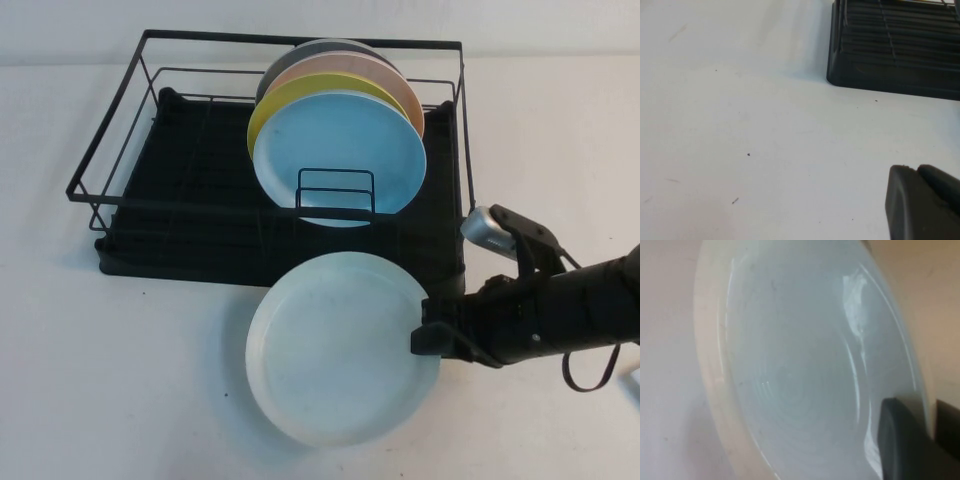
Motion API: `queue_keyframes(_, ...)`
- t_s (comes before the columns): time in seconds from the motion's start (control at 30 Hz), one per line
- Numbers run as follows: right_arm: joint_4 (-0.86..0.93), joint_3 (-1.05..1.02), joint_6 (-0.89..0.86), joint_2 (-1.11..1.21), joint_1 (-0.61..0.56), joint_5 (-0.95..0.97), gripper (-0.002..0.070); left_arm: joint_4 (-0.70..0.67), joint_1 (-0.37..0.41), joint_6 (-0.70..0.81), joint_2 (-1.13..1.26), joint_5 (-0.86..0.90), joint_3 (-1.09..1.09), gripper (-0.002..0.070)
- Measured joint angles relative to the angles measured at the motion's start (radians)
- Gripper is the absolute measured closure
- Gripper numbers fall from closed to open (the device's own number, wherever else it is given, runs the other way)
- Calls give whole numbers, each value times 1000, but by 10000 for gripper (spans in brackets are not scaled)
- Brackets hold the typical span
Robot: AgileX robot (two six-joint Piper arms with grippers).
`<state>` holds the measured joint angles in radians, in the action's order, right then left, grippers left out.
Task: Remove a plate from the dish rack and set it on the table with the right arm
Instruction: Place the plate from the table
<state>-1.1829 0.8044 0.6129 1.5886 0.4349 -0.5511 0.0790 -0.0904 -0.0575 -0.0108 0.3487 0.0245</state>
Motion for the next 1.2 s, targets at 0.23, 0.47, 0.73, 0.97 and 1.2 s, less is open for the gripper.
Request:
queue_keyframes(0.23, -26, 44, 17, 81, 2, 18, 629, 0, 0, 0, 0, 0, 0, 679)
queue_keyframes(0.47, -36, 46, 20, 116, 2, 22, 588, 0, 0, 0, 0, 0, 0, 679)
queue_keyframes(0.73, -39, 51, 20, 138, 2, 58, 369, 0, 0, 0, 0, 0, 0, 679)
queue_keyframes(0.97, 26, 106, 20, 112, 0, 60, 328, 0, 0, 0, 0, 0, 0, 679)
queue_keyframes(1.2, 233, 132, -19, -75, -4, -10, 603, 0, 0, 0, 0, 0, 0, 679)
